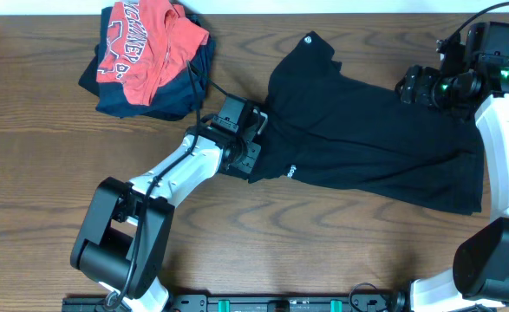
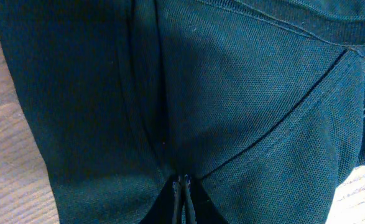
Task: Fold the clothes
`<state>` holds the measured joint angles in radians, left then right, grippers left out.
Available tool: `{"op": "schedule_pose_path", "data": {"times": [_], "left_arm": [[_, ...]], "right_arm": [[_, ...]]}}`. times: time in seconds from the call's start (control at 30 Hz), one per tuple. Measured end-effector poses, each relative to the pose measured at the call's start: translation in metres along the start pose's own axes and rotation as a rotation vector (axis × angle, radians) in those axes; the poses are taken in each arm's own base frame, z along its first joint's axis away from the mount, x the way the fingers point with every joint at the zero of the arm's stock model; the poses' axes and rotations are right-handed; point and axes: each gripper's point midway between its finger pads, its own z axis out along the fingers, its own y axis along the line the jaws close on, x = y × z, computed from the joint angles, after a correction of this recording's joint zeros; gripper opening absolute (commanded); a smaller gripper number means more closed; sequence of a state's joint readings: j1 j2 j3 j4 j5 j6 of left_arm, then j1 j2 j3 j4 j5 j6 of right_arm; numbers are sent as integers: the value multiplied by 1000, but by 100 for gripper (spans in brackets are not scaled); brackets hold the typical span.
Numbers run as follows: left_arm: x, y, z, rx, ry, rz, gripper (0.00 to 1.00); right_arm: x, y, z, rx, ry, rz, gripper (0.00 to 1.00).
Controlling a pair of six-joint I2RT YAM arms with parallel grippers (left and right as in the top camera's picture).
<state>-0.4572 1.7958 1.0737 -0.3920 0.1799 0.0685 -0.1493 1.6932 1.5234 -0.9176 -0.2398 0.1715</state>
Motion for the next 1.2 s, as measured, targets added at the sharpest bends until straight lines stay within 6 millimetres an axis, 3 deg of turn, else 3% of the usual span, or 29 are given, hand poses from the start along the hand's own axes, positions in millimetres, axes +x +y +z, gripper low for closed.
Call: {"op": "schedule_pose_path", "data": {"times": [0.2,0.43,0.7,0.93,1.2], "left_arm": [[6,5,2,-28,17,14,7],[19,14,19,-67,72,12,7],[29,14,17,-72,124,-31,6],[67,14,5,-100,294,-196,6],[123,11,-17,-167,527,-388,6]], "right_arm": [[0,0,0,0,0,0,83],[0,0,0,0,0,0,83],[0,0,0,0,-1,0,83],[-2,0,0,-1,-8,-2,83],[-4,1,0,-3,-15,-4,83]]}}
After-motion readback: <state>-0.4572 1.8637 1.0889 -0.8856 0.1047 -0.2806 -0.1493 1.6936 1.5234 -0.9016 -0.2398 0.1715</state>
